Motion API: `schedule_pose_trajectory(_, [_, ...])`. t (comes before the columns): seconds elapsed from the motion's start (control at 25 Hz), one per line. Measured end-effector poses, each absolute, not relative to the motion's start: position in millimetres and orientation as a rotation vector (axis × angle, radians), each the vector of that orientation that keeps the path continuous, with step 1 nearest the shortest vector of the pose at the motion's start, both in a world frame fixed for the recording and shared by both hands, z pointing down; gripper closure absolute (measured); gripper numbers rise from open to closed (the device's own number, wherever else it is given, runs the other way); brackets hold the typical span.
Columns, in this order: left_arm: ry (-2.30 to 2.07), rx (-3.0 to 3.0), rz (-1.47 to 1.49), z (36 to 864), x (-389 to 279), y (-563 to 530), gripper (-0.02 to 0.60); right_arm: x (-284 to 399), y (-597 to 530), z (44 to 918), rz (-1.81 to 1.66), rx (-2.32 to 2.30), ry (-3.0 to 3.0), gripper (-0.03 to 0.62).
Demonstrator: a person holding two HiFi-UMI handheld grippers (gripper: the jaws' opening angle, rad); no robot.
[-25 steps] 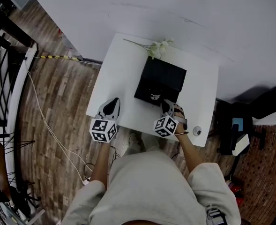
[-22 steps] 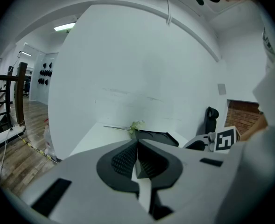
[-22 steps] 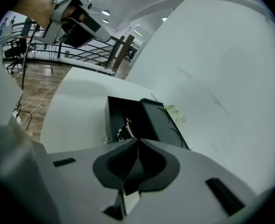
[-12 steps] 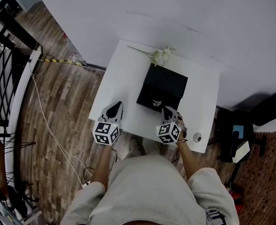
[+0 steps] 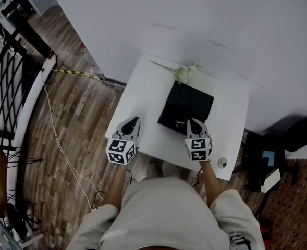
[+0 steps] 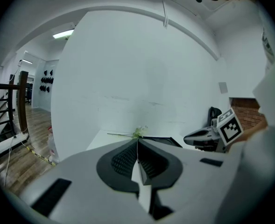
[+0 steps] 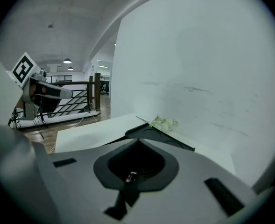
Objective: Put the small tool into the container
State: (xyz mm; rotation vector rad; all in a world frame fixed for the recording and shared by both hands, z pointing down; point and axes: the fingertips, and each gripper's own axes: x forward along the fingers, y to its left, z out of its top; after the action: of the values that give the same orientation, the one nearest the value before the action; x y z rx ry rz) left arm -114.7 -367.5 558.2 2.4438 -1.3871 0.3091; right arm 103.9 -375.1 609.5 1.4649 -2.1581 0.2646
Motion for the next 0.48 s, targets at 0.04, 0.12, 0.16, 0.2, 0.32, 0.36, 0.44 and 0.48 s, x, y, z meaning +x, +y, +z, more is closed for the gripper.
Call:
schedule_pose_trajectory(0.04, [-1.392,2.445,0.304,556.0,-115.2,-368.3,0.571,104.1,-376.9,605.0,0.263,1.472,-2.173,0.594])
schedule_pose_trajectory(0.12, [-1.404,2.448,0.293,550.6,-116.5,-369.5,0.571,103.6,-380.4,595.4,0.25,1.486,-2.197,0.594])
schedule_pose_trajectory(0.16, [-1.411,2.45,0.289,547.9,-117.6,-369.8,0.571,102.8,-381.9,590.5,0.24,1.491,-2.208,0.595])
schedule_pose_trajectory(0.2, [-1.418,2.451,0.284,545.1,-118.9,-370.4,0.571,101.8,-383.5,585.4,0.229,1.498,-2.219,0.595])
schedule_pose_trajectory(0.32, [-1.437,2.461,0.26,534.4,-121.2,-374.0,0.571,100.2,-389.0,567.8,0.196,1.519,-2.252,0.595])
schedule_pose_trajectory(0.36, [-1.444,2.467,0.25,530.1,-121.6,-375.8,0.571,99.3,-391.4,561.1,0.183,1.524,-2.262,0.595])
schedule_pose_trajectory(0.44, [-1.457,2.48,0.235,521.8,-122.3,-380.4,0.571,97.4,-397.0,548.6,0.154,1.532,-2.283,0.595])
schedule_pose_trajectory(0.48, [-1.463,2.486,0.229,518.0,-122.6,-382.7,0.571,97.0,-399.5,543.2,0.142,1.535,-2.29,0.595])
